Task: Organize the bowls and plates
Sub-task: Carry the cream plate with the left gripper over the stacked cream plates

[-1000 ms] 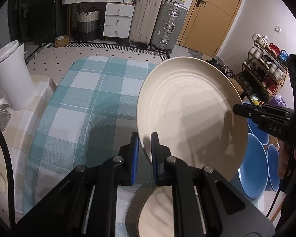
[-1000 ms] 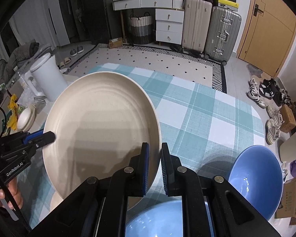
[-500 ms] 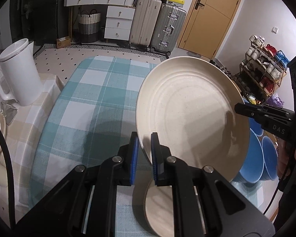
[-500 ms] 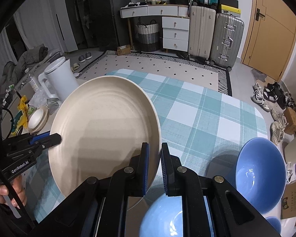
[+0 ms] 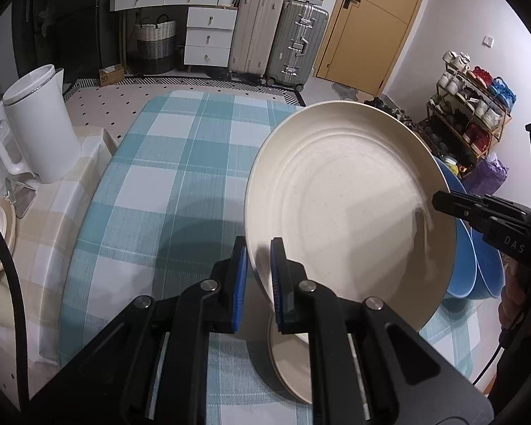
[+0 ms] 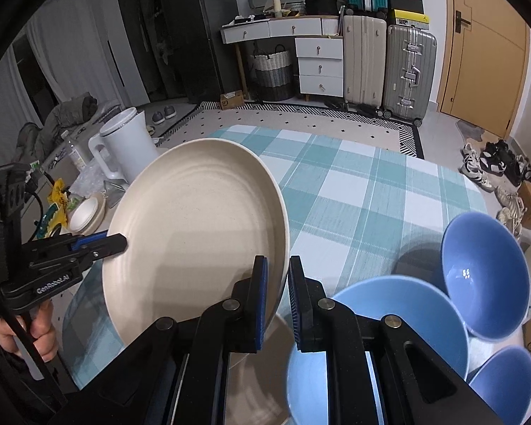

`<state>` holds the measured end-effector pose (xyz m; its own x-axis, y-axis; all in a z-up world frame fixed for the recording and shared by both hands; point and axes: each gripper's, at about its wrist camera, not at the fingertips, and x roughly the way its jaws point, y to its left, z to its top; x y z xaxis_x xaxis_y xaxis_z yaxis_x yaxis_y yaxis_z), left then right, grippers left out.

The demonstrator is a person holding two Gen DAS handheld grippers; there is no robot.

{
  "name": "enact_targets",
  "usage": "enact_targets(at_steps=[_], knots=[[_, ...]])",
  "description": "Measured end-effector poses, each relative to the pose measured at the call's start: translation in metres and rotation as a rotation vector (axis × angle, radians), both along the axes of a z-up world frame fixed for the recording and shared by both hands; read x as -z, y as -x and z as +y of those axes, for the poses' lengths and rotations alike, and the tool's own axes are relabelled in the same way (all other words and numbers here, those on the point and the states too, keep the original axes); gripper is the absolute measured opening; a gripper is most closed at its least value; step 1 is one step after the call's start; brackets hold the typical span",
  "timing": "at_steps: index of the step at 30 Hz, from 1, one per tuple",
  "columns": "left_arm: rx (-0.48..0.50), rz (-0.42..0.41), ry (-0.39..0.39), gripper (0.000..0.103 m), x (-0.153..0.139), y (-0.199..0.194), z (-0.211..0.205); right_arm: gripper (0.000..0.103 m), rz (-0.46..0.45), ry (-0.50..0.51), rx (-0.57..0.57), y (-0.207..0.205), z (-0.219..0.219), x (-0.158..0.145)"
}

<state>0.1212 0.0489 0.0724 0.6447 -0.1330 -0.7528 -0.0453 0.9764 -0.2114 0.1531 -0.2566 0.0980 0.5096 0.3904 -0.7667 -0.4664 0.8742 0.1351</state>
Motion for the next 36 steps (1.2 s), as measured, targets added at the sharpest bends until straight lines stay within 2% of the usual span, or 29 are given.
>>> enact_targets(at_steps=[13, 28, 36], knots=[[0.029, 0.034, -0.026, 0.009, 0.019, 0.021, -0.002, 0.013, 0.029, -0.044, -0.015, 0.038, -0.008, 0.019], [0.041, 0.069, -0.051, 0.009, 0.048, 0.037, -0.002, 0.014, 0.044, -0.059, -0.039, 0.071, -0.008, 0.039], [0.062, 0.091, -0.061, 0.009, 0.060, 0.040, -0.006, 0.015, 0.081, -0.060, -0.034, 0.085, -0.012, 0.056]])
